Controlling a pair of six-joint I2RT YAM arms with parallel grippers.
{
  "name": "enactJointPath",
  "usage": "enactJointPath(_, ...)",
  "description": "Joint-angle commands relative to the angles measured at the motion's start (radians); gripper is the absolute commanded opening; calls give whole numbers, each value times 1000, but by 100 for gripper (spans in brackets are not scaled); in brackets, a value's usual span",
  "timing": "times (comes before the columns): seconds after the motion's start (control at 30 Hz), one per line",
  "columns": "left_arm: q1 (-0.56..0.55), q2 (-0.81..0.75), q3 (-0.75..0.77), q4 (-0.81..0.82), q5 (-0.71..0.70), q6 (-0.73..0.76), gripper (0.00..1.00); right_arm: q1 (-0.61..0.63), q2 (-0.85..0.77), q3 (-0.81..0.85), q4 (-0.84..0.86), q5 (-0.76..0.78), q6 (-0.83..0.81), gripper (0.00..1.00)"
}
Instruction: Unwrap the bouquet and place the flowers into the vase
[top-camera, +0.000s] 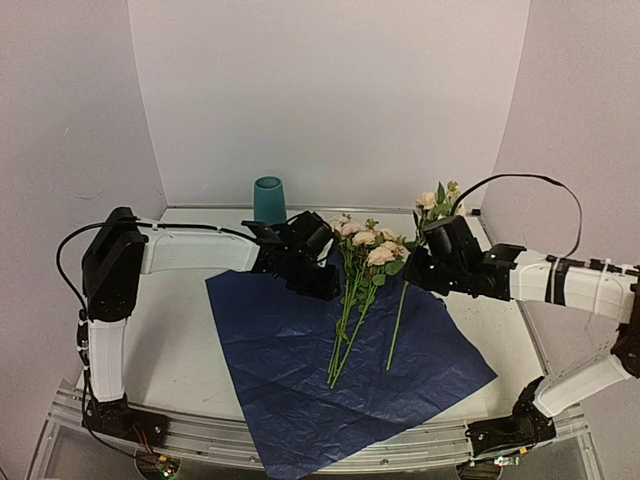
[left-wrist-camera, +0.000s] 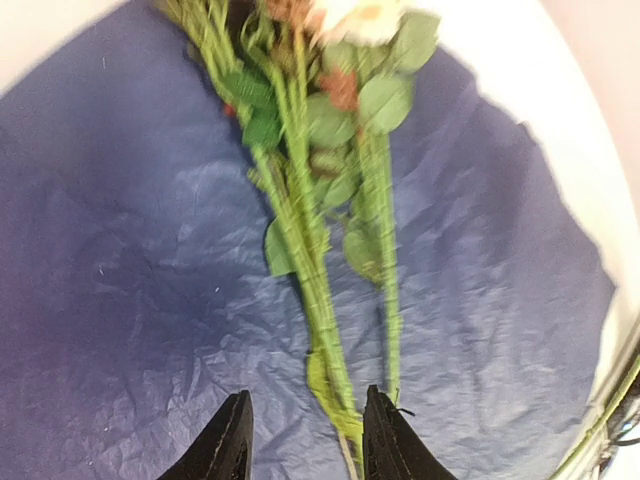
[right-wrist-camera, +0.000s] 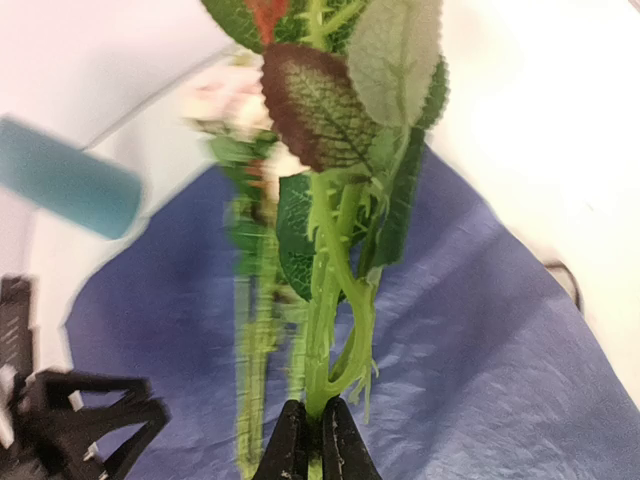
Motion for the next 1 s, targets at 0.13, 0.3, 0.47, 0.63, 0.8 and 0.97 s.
enactJointPath(0.13,4,-229,27,182,140,-50,48,-1,-217,-105,345,-400,-377,0)
enactJointPath(0.3,4,-389,-158,535,265,-114,59,-1,-241,-107,404,-515,-375,0)
enactJointPath(0.47,3,-437,-207,655,306,-117,65,0,-236,-97,440,-595,-368,0)
enactJointPath(0.63,-2,-379,-150,657,375,-133,63,-1,-212,-75,456,-658,-363,0)
enactJointPath(0.8,-5,-327,-114,658,411,-153,59,-1,-207,-72,472,-676,-355,0)
enactJointPath(0.97,-4,-296,-95,658,428,-164,57,1,-207,-73,478,-690,-351,0)
